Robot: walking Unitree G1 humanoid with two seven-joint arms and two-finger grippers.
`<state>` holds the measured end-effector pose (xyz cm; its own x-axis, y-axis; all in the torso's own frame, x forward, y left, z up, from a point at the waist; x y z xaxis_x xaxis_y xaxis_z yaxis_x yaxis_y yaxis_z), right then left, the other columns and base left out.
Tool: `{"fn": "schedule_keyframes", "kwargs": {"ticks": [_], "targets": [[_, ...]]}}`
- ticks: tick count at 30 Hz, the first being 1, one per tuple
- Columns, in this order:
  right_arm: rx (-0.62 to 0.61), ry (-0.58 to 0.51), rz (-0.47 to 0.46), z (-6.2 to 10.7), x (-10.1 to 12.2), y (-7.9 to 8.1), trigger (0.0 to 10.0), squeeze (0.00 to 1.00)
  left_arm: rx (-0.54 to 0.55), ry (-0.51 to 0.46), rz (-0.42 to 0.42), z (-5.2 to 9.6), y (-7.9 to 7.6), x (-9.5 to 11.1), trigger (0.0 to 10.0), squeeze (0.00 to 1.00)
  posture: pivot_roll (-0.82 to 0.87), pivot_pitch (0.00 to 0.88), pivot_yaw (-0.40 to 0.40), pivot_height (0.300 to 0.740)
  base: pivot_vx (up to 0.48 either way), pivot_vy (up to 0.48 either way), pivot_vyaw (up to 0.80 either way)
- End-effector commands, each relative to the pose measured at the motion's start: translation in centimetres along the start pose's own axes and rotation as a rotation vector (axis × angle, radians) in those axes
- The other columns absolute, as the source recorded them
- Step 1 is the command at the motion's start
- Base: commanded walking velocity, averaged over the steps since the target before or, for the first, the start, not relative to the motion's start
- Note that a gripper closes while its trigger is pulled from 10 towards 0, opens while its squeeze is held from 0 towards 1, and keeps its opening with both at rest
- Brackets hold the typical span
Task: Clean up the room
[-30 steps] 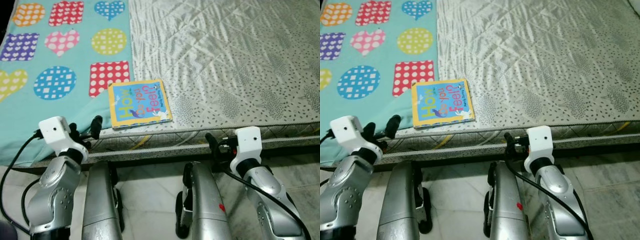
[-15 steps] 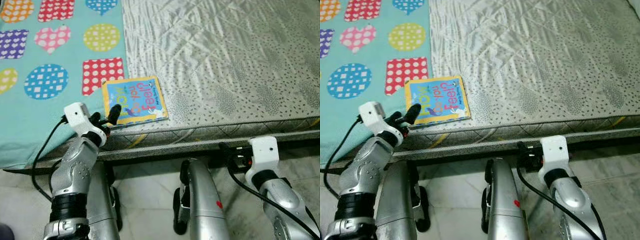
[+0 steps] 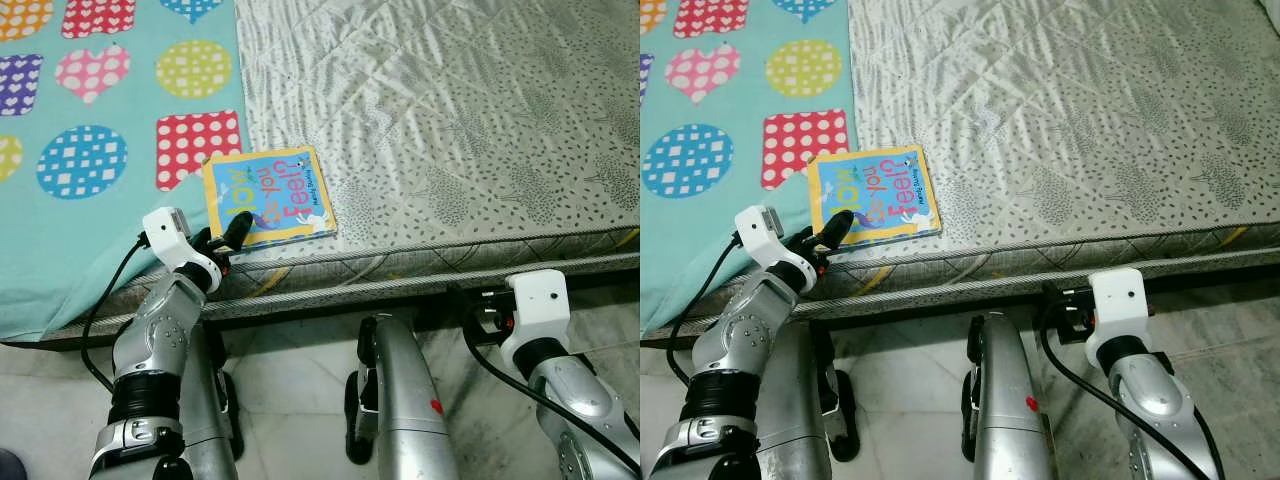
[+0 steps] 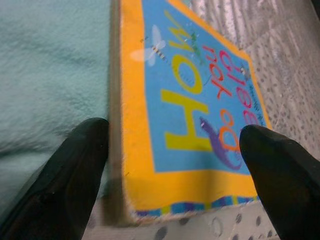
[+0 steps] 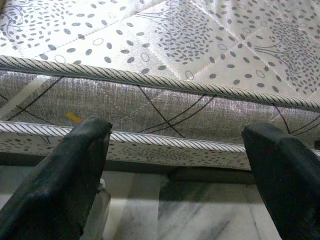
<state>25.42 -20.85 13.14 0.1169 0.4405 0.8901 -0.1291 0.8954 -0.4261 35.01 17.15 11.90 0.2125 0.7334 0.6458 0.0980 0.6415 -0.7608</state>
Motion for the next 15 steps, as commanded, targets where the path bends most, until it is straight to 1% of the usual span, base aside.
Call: {"fn": "schedule_keyframes", "kwargs": {"ticks": [1,4,5,6,7,12,13,15], "targets": [[-0.004,0.025,0.0,0.4,-0.5,-0.2,10.0,0.0,0.055,0.06,0.02,0.7,1.6,-1.5,10.0,0.0,-0.19,0.414,-0.059,0.543,0.0,0.0,0.0],[-0.003,0.024,-0.002,0.4,-0.5,0.0,10.0,0.0,0.064,0.054,0.021,0.7,2.0,-1.2,10.0,0.0,-0.19,0.414,-0.058,0.543,0.0,0.0,0.0],[-0.003,0.024,-0.003,0.4,-0.5,0.0,10.0,0.0,0.063,0.055,0.023,0.6,2.1,-1.0,10.0,0.0,-0.19,0.41,-0.058,0.543,0.0,0.0,0.0],[-0.003,0.021,-0.005,0.3,-0.4,0.1,10.0,0.0,0.053,0.066,0.025,0.2,2.1,-0.9,10.0,0.0,-0.19,0.41,-0.056,0.543,0.0,0.0,0.0],[-0.003,0.021,-0.005,0.3,-0.4,0.1,10.0,0.0,0.053,0.066,0.025,0.2,2.1,-0.9,10.0,0.0,-0.19,0.41,-0.056,0.543,0.0,0.0,0.0],[-0.012,0.013,-0.002,0.1,-0.1,0.0,10.0,0.0,0.01,0.104,0.094,-0.8,1.6,-1.2,10.0,0.0,-0.2,0.405,-0.05,0.543,0.0,0.0,0.0],[-0.016,0.01,-0.001,0.0,0.0,0.0,10.0,0.0,-0.015,0.134,0.103,-1.0,1.4,-1.6,10.0,0.0,-0.2,0.405,-0.049,0.543,0.0,0.0,0.0],[-0.019,0.009,0.001,0.0,0.0,-0.1,10.0,0.0,-0.035,0.153,0.13,-1.2,1.2,-1.9,10.0,0.0,-0.2,0.405,-0.049,0.543,0.0,0.0,0.0]]}}
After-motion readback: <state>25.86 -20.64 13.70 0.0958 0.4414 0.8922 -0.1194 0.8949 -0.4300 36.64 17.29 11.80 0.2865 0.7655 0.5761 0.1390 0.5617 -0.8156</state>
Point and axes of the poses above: a point about 5 cm out from each wrist's last joint towards the gripper, its own z axis pointing back from the gripper into the wrist, its own x axis along the axis of the wrist's last joint, y = z × x, the point moved 1 cm from there along -z, pointing out of the wrist towards the gripper, and after that the axes turned 15 degrees about z, right-handed, at the moved point
